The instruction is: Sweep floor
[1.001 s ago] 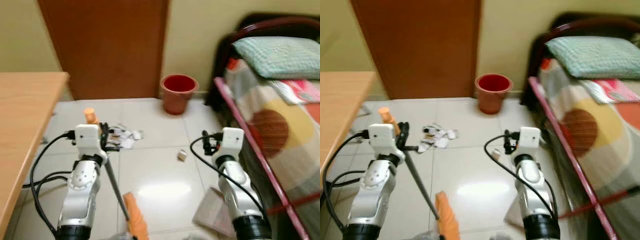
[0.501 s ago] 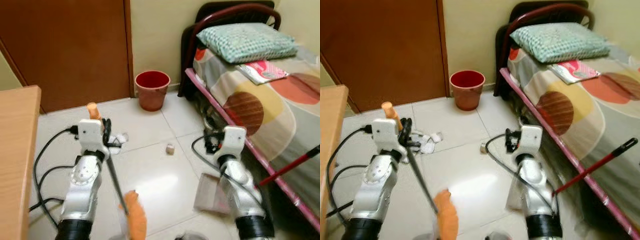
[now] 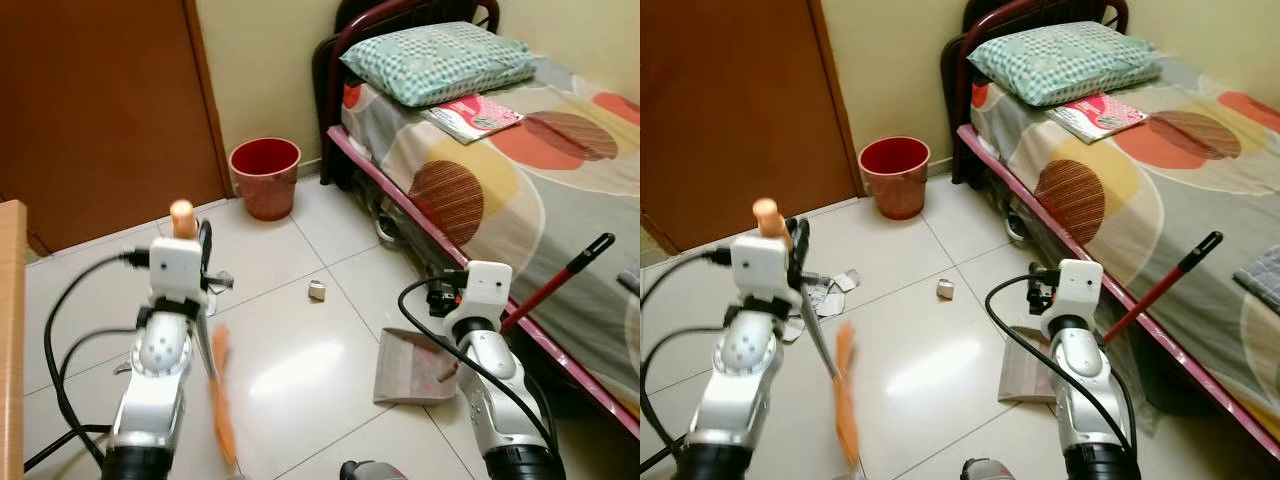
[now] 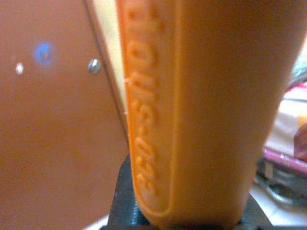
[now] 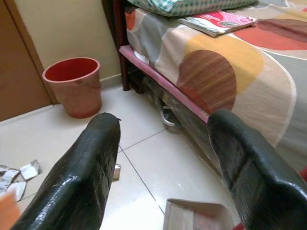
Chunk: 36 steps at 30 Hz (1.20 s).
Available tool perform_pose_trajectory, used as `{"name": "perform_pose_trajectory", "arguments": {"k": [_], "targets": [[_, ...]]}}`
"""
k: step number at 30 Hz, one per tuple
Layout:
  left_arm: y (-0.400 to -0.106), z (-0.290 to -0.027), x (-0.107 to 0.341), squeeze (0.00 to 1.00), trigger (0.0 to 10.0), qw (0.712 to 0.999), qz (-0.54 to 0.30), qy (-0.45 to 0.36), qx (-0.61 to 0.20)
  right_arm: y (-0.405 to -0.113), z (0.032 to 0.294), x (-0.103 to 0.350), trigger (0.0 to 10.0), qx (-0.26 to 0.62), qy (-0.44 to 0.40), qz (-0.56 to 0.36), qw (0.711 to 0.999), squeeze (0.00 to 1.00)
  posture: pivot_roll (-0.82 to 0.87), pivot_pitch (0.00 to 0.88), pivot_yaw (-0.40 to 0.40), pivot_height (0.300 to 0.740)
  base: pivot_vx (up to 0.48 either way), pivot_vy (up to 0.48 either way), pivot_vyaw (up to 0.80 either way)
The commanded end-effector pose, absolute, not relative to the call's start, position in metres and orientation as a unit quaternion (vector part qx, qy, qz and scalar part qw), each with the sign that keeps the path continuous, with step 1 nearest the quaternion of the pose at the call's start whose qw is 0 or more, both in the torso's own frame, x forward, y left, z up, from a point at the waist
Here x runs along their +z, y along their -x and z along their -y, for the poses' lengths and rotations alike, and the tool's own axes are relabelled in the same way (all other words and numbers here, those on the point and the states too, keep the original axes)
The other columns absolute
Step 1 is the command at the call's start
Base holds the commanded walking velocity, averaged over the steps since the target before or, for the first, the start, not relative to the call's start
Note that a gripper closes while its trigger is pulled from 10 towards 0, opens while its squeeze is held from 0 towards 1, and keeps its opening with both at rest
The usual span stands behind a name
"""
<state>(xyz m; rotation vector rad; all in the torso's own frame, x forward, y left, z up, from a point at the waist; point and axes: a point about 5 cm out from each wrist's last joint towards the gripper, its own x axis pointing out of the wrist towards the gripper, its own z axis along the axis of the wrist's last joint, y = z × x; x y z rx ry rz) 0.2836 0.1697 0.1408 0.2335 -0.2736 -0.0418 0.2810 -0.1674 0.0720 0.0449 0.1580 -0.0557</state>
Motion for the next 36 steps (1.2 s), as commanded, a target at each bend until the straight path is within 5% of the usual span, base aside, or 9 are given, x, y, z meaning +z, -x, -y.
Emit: {"name": "perform_pose_trajectory", "arguments": {"k": [1, 14, 22, 36], "targets": [[-0.282, -0.166, 0.146, 0.00, 10.0, 0.982, 0.151, -0.114, -0.032, -0.284, 0.166, 0.077, 10.0, -0.027, -0.021, -0.074, 0.997, 0.00, -0.02, 0.000, 0.003, 0.740, 0.000, 0.000, -0.78], [-0.254, -0.161, 0.102, 0.00, 10.0, 0.988, 0.053, -0.112, -0.087, -0.266, 0.188, 0.073, 10.0, -0.061, 0.008, -0.071, 0.996, 0.00, -0.03, 0.000, 0.008, 0.740, 0.000, 0.000, -0.72], [-0.249, -0.163, 0.094, 0.00, 10.0, 0.988, 0.035, -0.114, -0.095, -0.255, 0.200, 0.071, 10.0, -0.072, 0.054, -0.064, 0.994, 0.00, -0.04, 0.000, 0.015, 0.740, 0.000, 0.000, 0.00], [-0.254, -0.157, 0.091, 0.00, 10.0, 0.989, 0.035, -0.101, -0.103, -0.260, 0.195, 0.073, 10.0, -0.063, 0.045, -0.060, 0.995, 0.00, -0.06, 0.000, 0.014, 0.740, 0.000, 0.000, -0.76]]}}
